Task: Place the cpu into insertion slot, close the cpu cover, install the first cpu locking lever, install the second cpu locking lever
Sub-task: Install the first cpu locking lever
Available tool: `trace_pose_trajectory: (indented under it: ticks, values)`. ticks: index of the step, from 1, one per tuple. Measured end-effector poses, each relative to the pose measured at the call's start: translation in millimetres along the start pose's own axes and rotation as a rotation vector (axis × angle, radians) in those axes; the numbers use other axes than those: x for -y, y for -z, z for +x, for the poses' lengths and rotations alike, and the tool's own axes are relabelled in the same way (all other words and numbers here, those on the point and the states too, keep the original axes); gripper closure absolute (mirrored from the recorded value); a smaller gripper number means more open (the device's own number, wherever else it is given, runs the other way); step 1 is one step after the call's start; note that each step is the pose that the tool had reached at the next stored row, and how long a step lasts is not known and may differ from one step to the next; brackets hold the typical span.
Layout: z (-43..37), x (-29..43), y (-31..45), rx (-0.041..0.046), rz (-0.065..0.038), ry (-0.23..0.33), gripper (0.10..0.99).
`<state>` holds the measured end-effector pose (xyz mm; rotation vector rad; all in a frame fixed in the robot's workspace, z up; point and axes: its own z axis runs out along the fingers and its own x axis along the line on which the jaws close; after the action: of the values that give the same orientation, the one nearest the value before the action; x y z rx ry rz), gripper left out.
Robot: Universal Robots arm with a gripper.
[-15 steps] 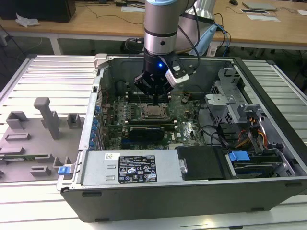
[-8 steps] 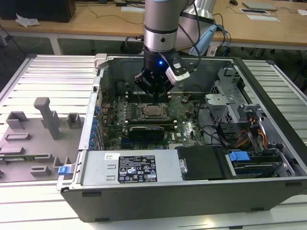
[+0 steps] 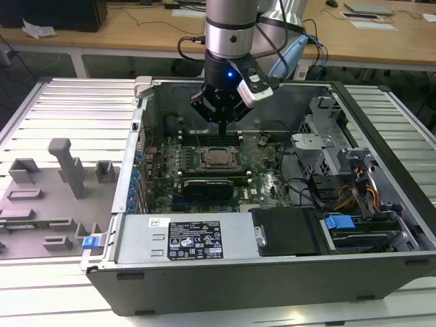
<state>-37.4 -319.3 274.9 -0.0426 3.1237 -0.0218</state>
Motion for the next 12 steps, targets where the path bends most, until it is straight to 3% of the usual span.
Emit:
trace_pose_trajectory:
  ticks: [5, 12]
  values:
    - [3.0, 0.0, 0.2, -0.0002, 0.000, 0.000, 0.980]
    - [30.7, -0.8, 0.6, 0.0005, 0.000, 0.000, 0.980]
